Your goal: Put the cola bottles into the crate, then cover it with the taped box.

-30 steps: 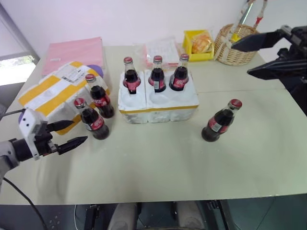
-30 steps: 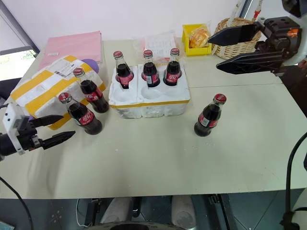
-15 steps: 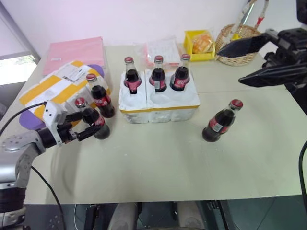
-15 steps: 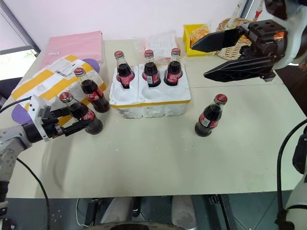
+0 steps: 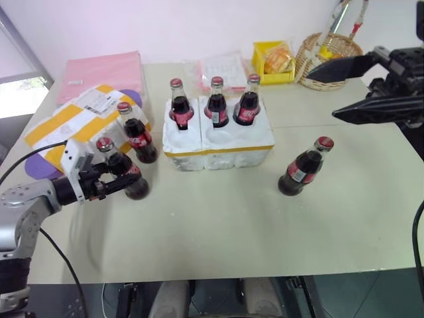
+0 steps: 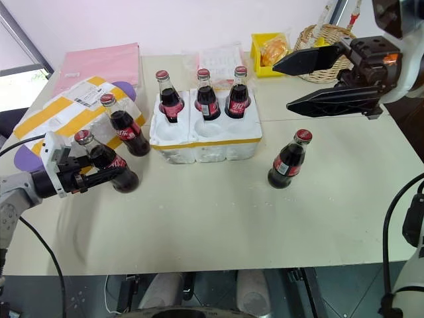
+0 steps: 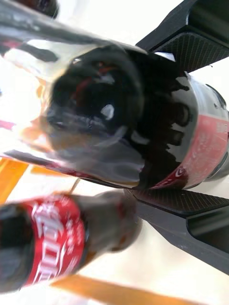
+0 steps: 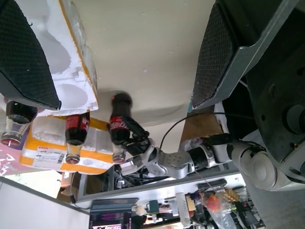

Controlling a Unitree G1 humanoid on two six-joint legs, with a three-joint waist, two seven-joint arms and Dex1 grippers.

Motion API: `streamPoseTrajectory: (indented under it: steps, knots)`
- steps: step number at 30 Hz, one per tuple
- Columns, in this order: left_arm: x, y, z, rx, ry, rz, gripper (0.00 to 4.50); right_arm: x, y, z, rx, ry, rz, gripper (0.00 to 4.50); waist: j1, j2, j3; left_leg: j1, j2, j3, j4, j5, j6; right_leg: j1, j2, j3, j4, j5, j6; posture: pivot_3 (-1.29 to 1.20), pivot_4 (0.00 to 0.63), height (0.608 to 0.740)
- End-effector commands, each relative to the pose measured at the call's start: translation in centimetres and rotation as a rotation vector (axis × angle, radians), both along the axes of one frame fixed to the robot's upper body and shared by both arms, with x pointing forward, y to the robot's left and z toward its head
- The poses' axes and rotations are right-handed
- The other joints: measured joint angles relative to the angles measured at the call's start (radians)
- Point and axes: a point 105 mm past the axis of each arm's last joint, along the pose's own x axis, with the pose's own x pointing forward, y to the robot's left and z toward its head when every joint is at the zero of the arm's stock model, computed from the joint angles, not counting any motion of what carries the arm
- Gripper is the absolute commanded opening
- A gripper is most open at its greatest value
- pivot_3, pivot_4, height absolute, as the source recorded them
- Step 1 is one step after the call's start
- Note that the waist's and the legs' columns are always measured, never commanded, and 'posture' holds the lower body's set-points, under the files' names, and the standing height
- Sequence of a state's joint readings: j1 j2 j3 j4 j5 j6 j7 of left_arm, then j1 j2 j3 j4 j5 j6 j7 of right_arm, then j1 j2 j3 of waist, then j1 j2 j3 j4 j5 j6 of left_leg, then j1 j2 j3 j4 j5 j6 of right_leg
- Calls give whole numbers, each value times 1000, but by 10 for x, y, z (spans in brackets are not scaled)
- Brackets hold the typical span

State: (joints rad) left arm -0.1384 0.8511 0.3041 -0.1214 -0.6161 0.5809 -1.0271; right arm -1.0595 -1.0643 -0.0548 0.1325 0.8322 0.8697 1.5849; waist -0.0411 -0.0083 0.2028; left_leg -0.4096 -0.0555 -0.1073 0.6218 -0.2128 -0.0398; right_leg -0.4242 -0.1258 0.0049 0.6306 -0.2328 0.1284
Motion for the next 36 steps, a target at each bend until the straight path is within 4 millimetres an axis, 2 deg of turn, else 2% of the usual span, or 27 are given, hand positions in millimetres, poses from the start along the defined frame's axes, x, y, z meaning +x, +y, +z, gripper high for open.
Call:
streamPoseTrajectory:
  steps: [1, 11, 14, 20, 26, 32, 36]
  knots:
    - [-4, -14, 38, 15, -101, -103, 2722, -3, -3, 6, 25, -46, 6, 4500, 1, 0, 0, 0, 0, 0, 0, 0, 0, 0, 0, 0, 0, 0, 0, 0, 150, 738]
    - [-8, -58, 83, 73, -166, -360, 2722, -1, -5, 0, 34, -42, 7, 4500, 5, -1, 1, -1, 0, 0, 1, 0, 0, 0, 0, 0, 0, 0, 0, 0, 150, 738]
    - [-2, -69, 95, 92, -199, -413, 2722, -2, -5, -1, 36, -42, 5, 4500, 2, -1, 1, -1, 0, 0, 1, 0, 0, 0, 1, 0, 0, 0, 0, 0, 150, 738]
    - [13, -96, 130, 21, -239, -510, 2722, -4, -5, -3, 43, -44, -2, 4500, 0, -2, 1, -2, 0, -1, 3, 0, 0, 0, 2, 0, 1, 0, 0, 0, 150, 738]
    - [29, -130, 156, -24, -277, -556, 2722, -4, -6, -6, 46, -45, -19, 4500, 1, -2, 1, -3, 0, -1, 5, 0, 0, 0, 2, 0, 1, 1, 1, 0, 150, 738]
    - [66, -156, 153, 50, -303, -420, 2722, 7, -6, -13, 28, -77, -104, 4500, -3, -2, 1, -4, 0, -1, 7, 0, 0, 0, 2, 0, 1, 1, 2, 0, 150, 738]
    - [71, -170, 150, 37, -299, -412, 2722, 9, -6, -15, 30, -83, -118, 4500, -2, -2, 1, -4, 0, -1, 7, 0, 1, 0, 3, 1, 2, 1, 2, 0, 150, 738]
